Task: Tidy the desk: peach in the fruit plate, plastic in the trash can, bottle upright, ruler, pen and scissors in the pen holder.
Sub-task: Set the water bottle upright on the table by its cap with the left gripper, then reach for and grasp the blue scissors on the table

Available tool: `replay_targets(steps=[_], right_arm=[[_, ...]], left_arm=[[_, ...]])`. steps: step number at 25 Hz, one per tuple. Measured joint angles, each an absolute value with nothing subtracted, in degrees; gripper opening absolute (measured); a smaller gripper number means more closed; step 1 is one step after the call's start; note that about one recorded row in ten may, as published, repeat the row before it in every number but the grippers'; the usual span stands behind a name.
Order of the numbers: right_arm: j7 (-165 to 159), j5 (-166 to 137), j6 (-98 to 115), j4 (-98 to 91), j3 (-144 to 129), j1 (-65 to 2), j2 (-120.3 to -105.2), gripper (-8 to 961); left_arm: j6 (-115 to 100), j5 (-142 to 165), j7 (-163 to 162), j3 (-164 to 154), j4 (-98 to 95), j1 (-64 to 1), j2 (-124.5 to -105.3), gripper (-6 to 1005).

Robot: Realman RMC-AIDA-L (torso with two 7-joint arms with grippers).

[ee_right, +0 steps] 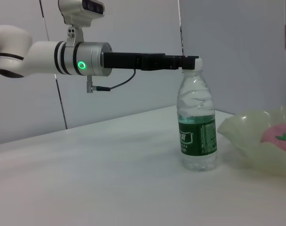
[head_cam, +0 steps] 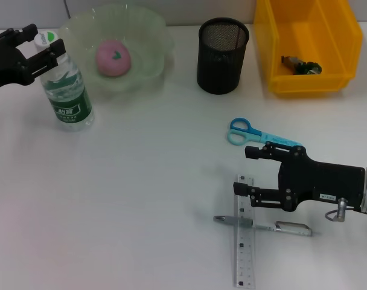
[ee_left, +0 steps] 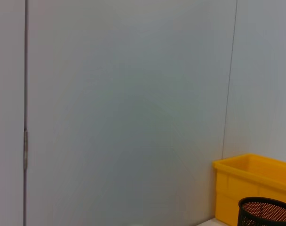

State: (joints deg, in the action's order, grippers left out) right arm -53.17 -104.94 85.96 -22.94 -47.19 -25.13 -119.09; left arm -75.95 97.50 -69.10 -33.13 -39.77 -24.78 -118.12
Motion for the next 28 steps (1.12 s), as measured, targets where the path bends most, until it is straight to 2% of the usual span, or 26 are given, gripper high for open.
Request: replay_targets(steps=[6,12,24,28], right_arm=[[-53.2,-104.9,86.0,-22.9,-47.2,-25.0,-119.09,788],[-53.2,-104.9,86.0,-22.9,-47.2,-25.2,-119.09,787],[-53.2,-104.9,86.0,-22.9,-47.2,-25.2,-119.09,786],[-53.2,-104.9,86.0,-22.9,-47.2,-25.2,-119.06,786]], left_arm=[[-76.0,97.5,-69.1,-33.1,-39.9,-24.8,-118.12,693],[-76.3,97.5,-69.1,-33.1,-39.9,-24.8,-118.12,807],[-77.6,90.9,-69.0,-33.1,-38.5,-24.0,-118.11,833],[-86.2,85.4,-69.8,-33.1,-35.8,-23.3,-117.25,834]])
